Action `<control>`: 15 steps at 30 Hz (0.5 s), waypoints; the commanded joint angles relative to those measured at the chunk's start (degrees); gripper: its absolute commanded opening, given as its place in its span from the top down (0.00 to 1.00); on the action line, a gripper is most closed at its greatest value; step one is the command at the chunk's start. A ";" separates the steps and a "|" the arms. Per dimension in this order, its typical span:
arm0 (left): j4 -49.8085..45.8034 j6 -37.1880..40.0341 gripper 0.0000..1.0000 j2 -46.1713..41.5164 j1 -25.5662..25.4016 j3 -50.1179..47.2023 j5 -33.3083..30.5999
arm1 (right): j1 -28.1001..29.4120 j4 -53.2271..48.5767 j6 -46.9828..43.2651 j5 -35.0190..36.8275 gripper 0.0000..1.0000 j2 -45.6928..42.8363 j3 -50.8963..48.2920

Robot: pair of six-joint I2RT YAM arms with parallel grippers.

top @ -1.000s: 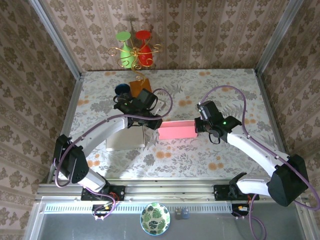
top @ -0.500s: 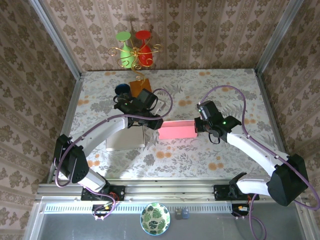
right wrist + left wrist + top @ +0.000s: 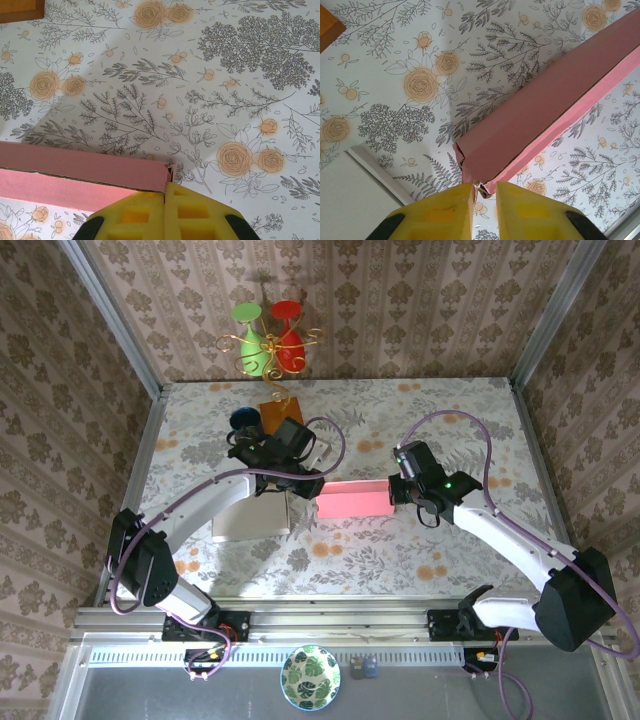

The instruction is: Fold the paper box

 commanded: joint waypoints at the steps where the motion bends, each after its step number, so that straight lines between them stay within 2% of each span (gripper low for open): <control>1: -1.09 0.20 0.82 0.69 -0.30 0.14 -0.43 | 0.26 -4.12 1.13 0.29 1.00 1.51 0.01; 15: -0.99 -0.07 0.78 0.36 -0.78 -0.95 -1.59 | 0.26 -3.93 1.33 0.28 1.00 1.92 -0.12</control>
